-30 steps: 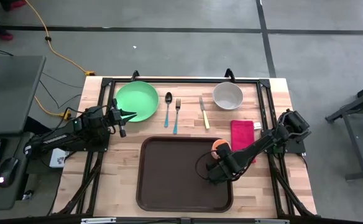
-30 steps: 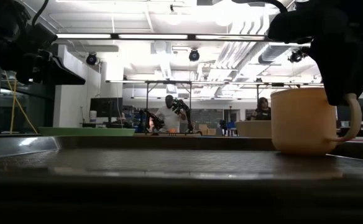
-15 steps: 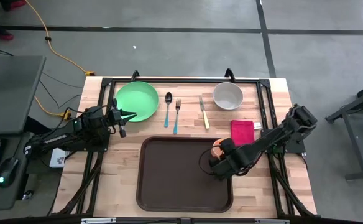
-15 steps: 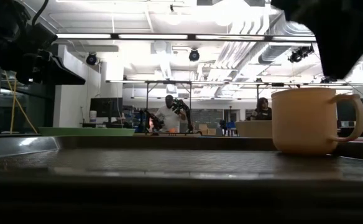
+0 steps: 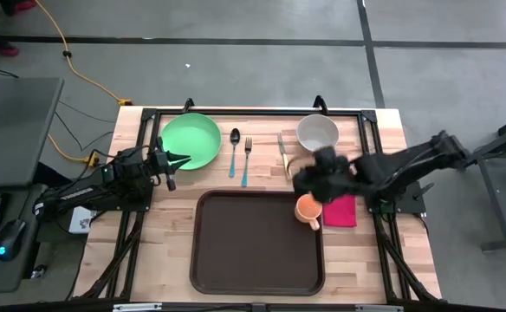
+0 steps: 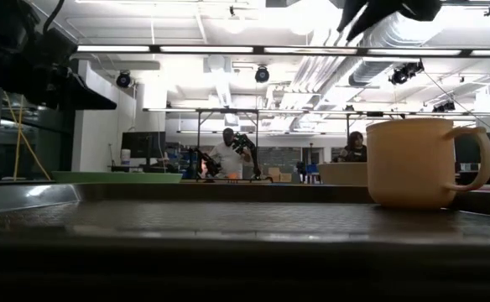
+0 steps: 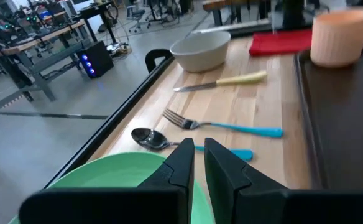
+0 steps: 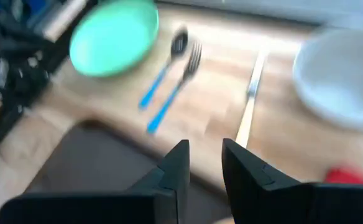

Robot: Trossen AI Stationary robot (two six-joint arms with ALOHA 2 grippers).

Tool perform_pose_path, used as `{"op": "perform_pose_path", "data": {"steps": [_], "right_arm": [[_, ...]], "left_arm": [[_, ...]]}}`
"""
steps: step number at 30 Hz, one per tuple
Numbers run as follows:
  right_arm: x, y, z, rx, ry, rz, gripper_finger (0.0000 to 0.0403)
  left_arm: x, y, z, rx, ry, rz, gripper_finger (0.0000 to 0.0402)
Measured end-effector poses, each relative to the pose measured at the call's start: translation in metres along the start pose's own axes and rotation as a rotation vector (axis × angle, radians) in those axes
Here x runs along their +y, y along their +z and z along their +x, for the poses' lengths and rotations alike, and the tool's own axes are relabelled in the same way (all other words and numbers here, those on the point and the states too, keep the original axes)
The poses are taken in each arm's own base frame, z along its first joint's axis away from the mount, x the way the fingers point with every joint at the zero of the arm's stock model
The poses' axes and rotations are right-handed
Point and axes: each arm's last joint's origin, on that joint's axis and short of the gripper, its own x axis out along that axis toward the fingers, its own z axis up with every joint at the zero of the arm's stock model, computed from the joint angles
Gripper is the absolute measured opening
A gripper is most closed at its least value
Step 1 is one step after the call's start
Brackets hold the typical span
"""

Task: Set up tray
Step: Put the green plate on the brown tray below the orange mug

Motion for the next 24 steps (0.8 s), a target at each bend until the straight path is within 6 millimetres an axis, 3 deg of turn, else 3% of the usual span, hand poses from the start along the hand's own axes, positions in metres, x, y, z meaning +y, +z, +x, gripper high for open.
{"op": "perform_pose_path", "data": {"steps": [8, 13, 15, 18, 21, 24], "right_arm": [[-0.027, 0.043, -0.008, -0.055, 0.014, -0.121, 0.0071], [-0.037, 0.054, -0.009, -0.054, 0.004, -0.206, 0.0071], [-0.040, 0.058, -0.007, -0.046, -0.004, -0.245, 0.0071], [-0.050, 0.062, -0.008, 0.005, -0.025, -0.283, 0.0071], [-0.066, 0.065, -0.014, 0.039, -0.067, -0.303, 0.0071], [-0.083, 0.069, -0.030, 0.008, -0.096, -0.325, 0.0071]], "left_arm": [[0.002, 0.004, -0.001, 0.013, 0.029, -0.233, 0.0067], [0.013, 0.043, -0.005, 0.031, 0.064, -0.211, 0.0067], [0.018, 0.061, -0.004, 0.126, 0.056, -0.165, 0.0067], [0.025, 0.084, 0.002, 0.407, -0.019, -0.094, 0.0067], [0.032, 0.093, 0.015, 0.746, -0.162, -0.017, 0.0067], [0.039, 0.095, 0.039, 0.908, -0.309, 0.018, 0.0067]]}}
